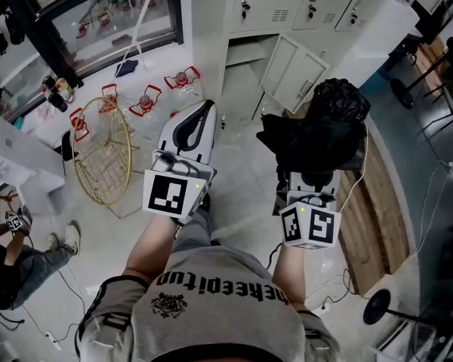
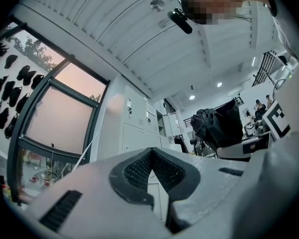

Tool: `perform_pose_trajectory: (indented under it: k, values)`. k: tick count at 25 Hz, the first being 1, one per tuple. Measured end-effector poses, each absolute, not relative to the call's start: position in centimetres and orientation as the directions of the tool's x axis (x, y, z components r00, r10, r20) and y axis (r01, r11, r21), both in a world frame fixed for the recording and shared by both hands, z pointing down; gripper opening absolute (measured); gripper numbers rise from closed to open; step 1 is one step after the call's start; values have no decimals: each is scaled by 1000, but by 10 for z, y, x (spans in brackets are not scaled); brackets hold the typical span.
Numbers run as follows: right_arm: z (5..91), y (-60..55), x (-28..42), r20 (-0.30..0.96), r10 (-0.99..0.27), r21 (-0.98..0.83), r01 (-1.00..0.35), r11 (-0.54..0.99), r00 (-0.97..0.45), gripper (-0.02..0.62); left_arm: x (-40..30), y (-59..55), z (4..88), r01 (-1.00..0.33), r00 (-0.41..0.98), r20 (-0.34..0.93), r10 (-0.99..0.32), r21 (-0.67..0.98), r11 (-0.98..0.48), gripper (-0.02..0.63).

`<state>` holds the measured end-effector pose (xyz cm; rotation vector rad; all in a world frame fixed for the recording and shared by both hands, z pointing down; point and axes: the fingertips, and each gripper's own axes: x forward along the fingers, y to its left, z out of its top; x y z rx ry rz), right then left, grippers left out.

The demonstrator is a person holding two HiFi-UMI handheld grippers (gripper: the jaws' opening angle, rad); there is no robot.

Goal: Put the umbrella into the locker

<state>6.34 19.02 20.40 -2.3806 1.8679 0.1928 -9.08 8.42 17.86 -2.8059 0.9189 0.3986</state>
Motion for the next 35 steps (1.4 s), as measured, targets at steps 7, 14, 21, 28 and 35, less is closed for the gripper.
perform_pose_trajectory:
  k: [7, 14, 21, 28, 35]
  values:
    - [196, 120, 83, -179, -952, 2, -968, -253, 248, 249, -70, 9, 172, -581, 780, -313, -542, -39, -813, 3]
    - [194, 57, 103, -172, -949, -1, -963, -268, 264, 250, -49, -57, 170, -579, 785, -314, -534, -67, -812, 3]
    - [199, 12, 119, -180, -939, -12, -956, -295, 292, 250, -30, -103, 174, -558, 801, -314, -509, -87, -825, 3]
    - [203, -33, 132, -176, -930, -22, -945, -325, 324, 250, -14, -154, 177, -530, 817, -313, -483, -79, -845, 3]
    - [215, -57, 136, -151, -928, -28, -940, -341, 341, 250, -5, -180, 190, -503, 838, -285, -466, -72, -861, 3]
